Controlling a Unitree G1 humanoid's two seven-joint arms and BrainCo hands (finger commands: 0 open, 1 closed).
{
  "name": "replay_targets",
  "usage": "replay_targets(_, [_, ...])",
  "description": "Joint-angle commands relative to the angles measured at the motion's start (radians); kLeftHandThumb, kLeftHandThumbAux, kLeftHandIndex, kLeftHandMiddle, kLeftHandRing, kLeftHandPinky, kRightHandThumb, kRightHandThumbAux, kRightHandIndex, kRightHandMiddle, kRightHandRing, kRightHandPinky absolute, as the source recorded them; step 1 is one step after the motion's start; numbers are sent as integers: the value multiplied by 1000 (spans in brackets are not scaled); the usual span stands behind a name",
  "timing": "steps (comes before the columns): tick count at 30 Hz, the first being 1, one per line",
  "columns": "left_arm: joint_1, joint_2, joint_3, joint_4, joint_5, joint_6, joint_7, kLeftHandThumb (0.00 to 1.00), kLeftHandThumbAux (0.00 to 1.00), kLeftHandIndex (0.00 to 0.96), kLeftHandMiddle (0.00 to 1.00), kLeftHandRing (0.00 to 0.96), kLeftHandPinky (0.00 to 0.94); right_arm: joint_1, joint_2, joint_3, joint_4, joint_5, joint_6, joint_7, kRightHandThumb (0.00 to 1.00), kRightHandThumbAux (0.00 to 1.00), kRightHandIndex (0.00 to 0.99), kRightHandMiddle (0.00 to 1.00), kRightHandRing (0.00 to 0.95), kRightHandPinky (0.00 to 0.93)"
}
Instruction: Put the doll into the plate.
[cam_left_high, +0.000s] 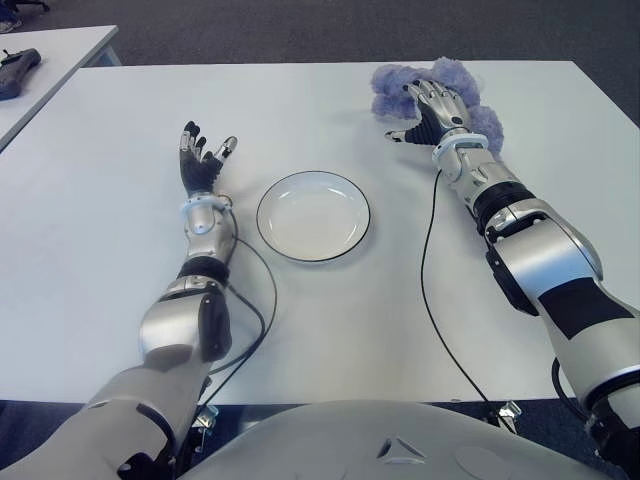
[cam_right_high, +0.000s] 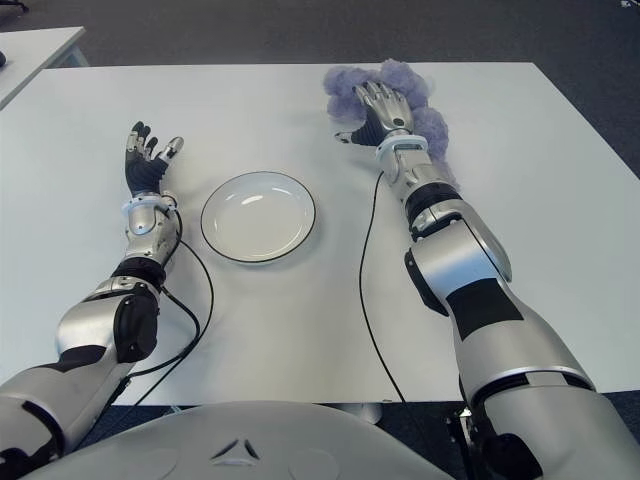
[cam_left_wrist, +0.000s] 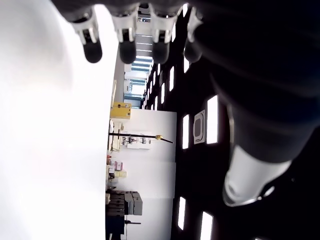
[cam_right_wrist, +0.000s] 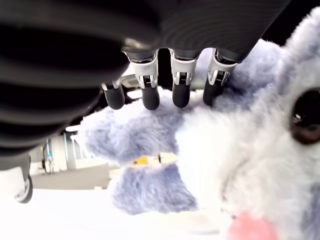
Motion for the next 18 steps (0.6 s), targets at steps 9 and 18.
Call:
replay_targets(9, [258,-88,-1,143,3,63,31,0,747,34,38,18,17,-29,-12,22,19,-18,29,60,106,439,6,0,0,22])
replay_targets(18, [255,-91,5,144,-3,64,29,0,754,43,51,21,2,-45,-8,33,19,-21,32,67,139,451,18,13,10,60])
